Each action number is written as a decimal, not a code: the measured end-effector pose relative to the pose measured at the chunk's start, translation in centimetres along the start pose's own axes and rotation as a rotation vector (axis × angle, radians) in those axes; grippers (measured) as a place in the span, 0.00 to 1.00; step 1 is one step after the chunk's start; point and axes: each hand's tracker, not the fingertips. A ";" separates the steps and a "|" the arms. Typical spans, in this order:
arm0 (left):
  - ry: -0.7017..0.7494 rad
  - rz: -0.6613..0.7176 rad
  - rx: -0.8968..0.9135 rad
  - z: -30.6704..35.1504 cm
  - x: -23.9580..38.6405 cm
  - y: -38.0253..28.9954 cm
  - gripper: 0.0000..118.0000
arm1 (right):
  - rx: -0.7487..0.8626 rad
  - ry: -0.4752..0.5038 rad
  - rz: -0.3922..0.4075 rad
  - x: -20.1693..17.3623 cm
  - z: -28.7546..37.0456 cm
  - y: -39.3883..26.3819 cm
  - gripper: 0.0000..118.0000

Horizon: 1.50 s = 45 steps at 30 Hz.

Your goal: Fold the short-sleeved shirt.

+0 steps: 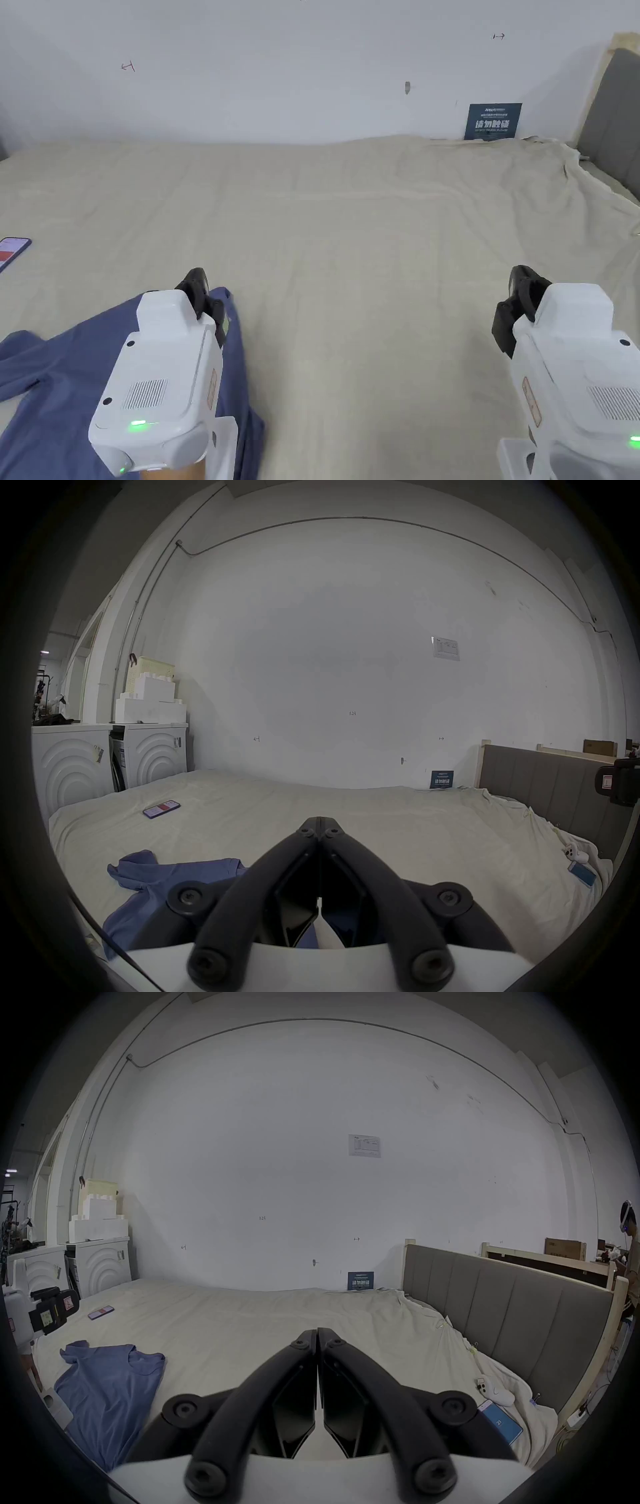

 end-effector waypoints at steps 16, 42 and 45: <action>-0.269 0.970 -0.039 -0.6 -5.1 0.5 0.00 | 0.234 -0.247 0.815 -5.1 1.2 0.7 0.00; -0.015 -0.111 0.058 1.2 1.6 2.0 0.00 | 0.000 0.016 -0.006 0.7 0.5 1.5 0.00; -0.015 -0.107 0.059 1.2 1.5 2.0 0.00 | -0.001 0.018 -0.004 0.5 0.6 1.5 0.00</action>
